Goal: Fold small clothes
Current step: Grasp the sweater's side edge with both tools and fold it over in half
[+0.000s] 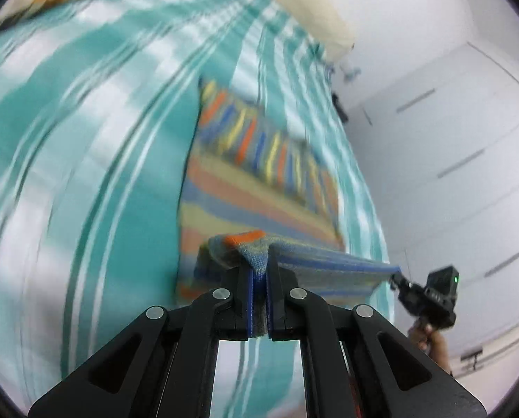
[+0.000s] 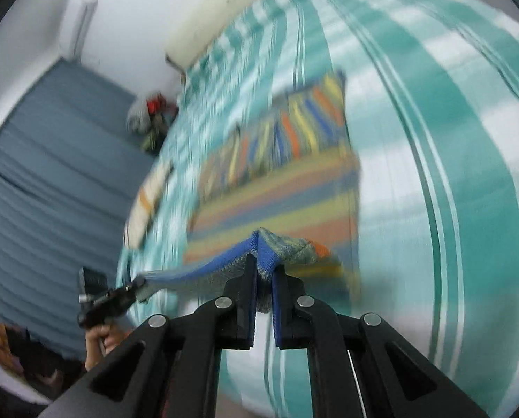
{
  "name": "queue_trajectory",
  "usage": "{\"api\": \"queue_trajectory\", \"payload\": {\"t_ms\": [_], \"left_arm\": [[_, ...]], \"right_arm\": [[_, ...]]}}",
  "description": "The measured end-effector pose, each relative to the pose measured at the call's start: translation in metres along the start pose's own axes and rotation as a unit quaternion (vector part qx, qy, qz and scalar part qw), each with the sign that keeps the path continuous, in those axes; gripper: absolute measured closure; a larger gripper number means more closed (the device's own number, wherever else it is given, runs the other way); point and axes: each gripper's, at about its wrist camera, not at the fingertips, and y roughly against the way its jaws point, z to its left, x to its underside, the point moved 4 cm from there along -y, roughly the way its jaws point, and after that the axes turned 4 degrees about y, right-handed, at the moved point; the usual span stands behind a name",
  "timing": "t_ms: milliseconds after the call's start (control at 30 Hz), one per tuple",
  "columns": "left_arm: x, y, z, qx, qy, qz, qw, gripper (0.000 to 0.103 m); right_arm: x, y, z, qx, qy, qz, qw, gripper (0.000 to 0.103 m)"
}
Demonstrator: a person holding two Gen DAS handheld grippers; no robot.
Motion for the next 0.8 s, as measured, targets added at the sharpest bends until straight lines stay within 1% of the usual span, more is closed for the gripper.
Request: {"api": "queue_trajectory", "payload": {"t_ms": [33,67,133,167,267,333,433,500,567,600,633,667,700,733,767,800], "left_arm": [[-0.024,-0.014,-0.004,-0.001,0.002,-0.005,1.0,0.1],[-0.04,-0.023,-0.006,-0.004,0.004,-0.008,1.0,0.1],[-0.08,-0.054,-0.006,-0.013,0.014,-0.007,0.9998,0.1],[-0.091,-0.064,-0.003,-0.017,0.021,-0.006,0.9996,0.1],[-0.132,-0.113,0.004,-0.036,0.039,0.01,0.9985,0.1],[-0.147,-0.132,0.01,-0.048,0.042,0.017,0.9978,0.1],[-0.169,-0.16,0.016,-0.067,0.035,0.027,0.9968,0.1],[-0.178,-0.175,0.02,-0.075,0.029,0.04,0.9959,0.099],[-0.188,-0.188,0.027,-0.086,0.037,0.048,0.9945,0.097],[-0.198,-0.191,0.032,-0.084,0.052,0.036,0.9944,0.091],[-0.207,-0.191,0.036,-0.079,0.066,0.022,0.9945,0.074],[-0.219,-0.189,0.043,-0.066,0.092,-0.005,0.9935,0.06],[-0.229,-0.187,0.047,-0.059,0.109,-0.026,0.9919,0.036],[-0.238,-0.182,0.05,-0.049,0.125,-0.053,0.9896,0.031],[-0.242,-0.178,0.05,-0.043,0.127,-0.065,0.9888,0.031],[-0.245,-0.175,0.049,-0.042,0.123,-0.071,0.989,0.031]], "right_arm": [[-0.017,-0.007,-0.002,-0.004,-0.006,-0.012,1.0,0.096],[-0.039,-0.018,-0.006,-0.007,-0.015,-0.024,1.0,0.096],[-0.074,-0.045,-0.006,-0.004,-0.023,-0.035,0.999,0.096],[-0.091,-0.058,-0.01,0.0,-0.028,-0.039,0.999,0.096],[-0.134,-0.096,-0.027,0.005,-0.056,-0.041,0.998,0.096],[-0.157,-0.119,-0.041,0.009,-0.072,-0.037,0.997,0.096],[-0.177,-0.142,-0.064,0.009,-0.093,-0.029,0.995,0.096],[-0.184,-0.156,-0.075,0.012,-0.098,-0.02,0.995,0.096],[-0.192,-0.172,-0.087,0.006,-0.107,-0.012,0.994,0.096],[-0.196,-0.179,-0.093,0.001,-0.115,-0.01,0.993,0.095],[-0.203,-0.184,-0.1,-0.009,-0.127,-0.021,0.992,0.09],[-0.209,-0.186,-0.106,-0.013,-0.138,-0.037,0.99,0.089],[-0.214,-0.186,-0.111,-0.018,-0.151,-0.054,0.987,0.086],[-0.218,-0.186,-0.116,-0.028,-0.167,-0.071,0.983,0.082],[-0.221,-0.186,-0.121,-0.031,-0.182,-0.085,0.979,0.08],[-0.223,-0.188,-0.121,-0.029,-0.185,-0.09,0.978,0.079]]}}
